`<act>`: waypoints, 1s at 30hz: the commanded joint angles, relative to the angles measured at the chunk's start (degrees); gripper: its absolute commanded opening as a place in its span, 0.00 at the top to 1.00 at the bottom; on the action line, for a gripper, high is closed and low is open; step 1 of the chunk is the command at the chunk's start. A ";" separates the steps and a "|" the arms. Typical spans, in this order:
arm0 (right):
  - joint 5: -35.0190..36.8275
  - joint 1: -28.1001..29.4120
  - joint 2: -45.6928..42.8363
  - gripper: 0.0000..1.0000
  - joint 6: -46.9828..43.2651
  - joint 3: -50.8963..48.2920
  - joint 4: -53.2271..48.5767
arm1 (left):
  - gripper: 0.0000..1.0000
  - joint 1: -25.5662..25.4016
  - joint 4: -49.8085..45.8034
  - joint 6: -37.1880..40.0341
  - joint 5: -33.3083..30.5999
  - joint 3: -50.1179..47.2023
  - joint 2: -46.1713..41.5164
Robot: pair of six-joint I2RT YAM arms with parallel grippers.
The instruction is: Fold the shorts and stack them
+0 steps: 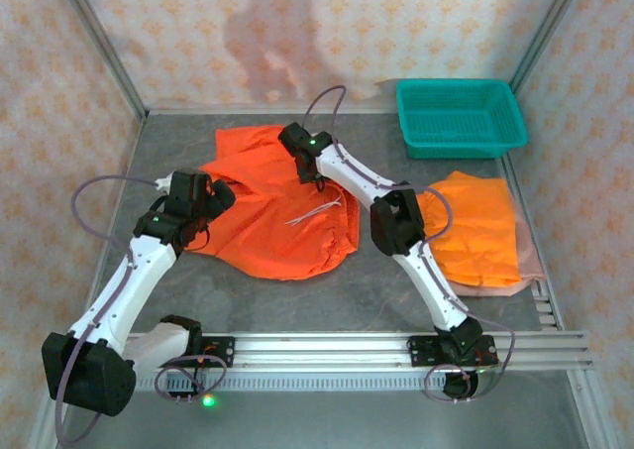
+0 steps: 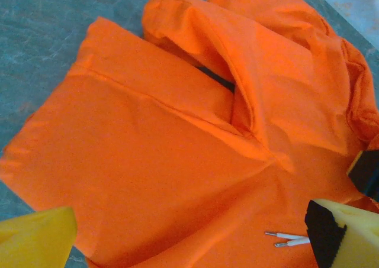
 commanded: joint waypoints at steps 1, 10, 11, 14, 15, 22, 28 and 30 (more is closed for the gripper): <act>1.53 -2.41 -0.24 0.68 0.54 4.00 -2.84 | 0.00 0.51 -0.85 -2.78 -3.42 -1.13 -0.90; -15.41 -15.63 -9.36 0.94 7.67 -3.75 3.02 | 0.02 0.51 -4.69 -4.94 -7.02 -3.13 -2.19; -18.31 -17.29 -9.96 0.89 9.20 -4.86 4.05 | 0.02 0.51 -4.98 -5.34 -7.13 -3.52 -2.24; -22.25 -20.53 -10.18 0.58 13.02 -4.15 2.96 | 0.03 0.58 -6.34 -7.41 -7.43 -4.69 -2.25; -22.54 -21.05 -10.28 0.46 13.48 -3.48 1.99 | 0.03 0.51 -6.43 -8.21 -7.33 -5.36 -2.37; -29.98 -18.31 -22.94 0.08 11.87 -12.69 10.45 | 0.04 0.60 -5.59 -11.36 -7.41 -9.61 -1.24; -32.20 -13.85 -36.61 0.06 8.25 -26.07 16.05 | 0.04 1.54 -2.08 -10.71 -5.55 -10.81 5.57; -33.25 -12.99 -40.87 0.06 7.60 -31.82 17.96 | 0.04 1.55 -0.89 -10.40 -4.40 -10.44 8.92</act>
